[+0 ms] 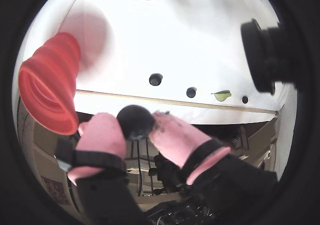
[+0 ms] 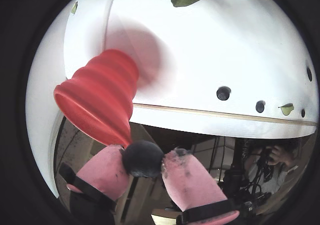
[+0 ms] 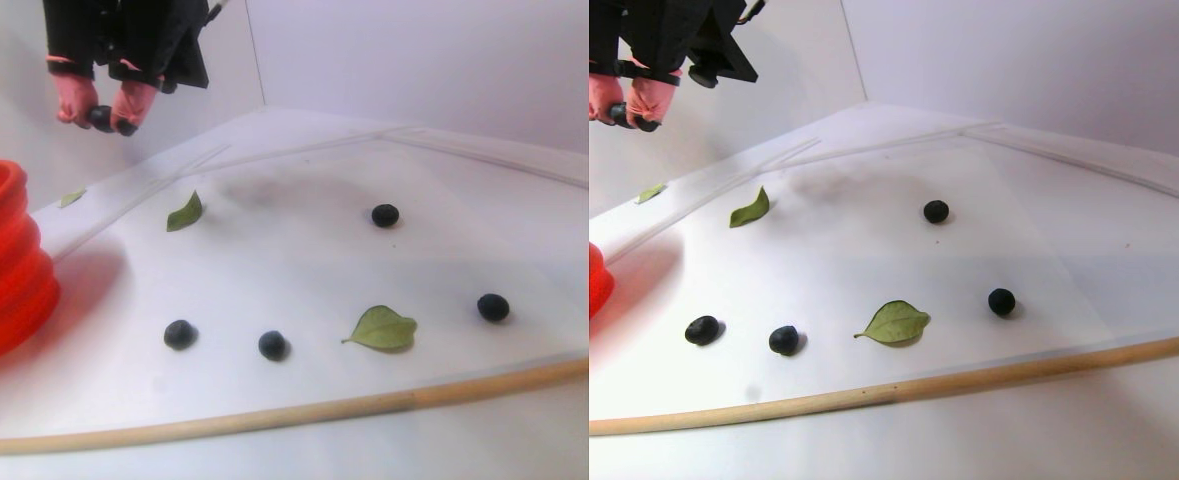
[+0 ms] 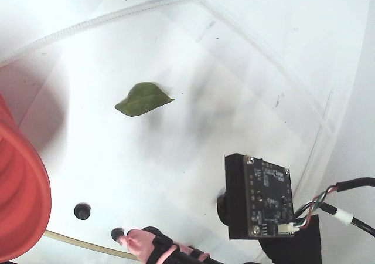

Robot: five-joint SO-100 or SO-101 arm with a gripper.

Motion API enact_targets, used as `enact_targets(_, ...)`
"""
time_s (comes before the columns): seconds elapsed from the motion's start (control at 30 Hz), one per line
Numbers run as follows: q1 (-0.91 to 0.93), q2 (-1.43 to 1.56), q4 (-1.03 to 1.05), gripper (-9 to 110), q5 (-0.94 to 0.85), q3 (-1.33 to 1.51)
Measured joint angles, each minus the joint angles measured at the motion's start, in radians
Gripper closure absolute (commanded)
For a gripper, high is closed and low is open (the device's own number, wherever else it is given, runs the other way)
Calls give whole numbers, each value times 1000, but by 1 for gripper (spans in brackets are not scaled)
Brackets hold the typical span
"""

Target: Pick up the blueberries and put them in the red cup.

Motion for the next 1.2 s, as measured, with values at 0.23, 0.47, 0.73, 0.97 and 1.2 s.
enact_targets(0.23,-58,67,26,89,41,0)
enact_targets(0.47,-129,71,25,89,94,0)
enact_targets(0.73,-218,20,-14,89,166,0)
enact_targets(0.97,-270,-26,-51,89,206,0)
enact_targets(1.2,-301,-89,-104,89,227,0)
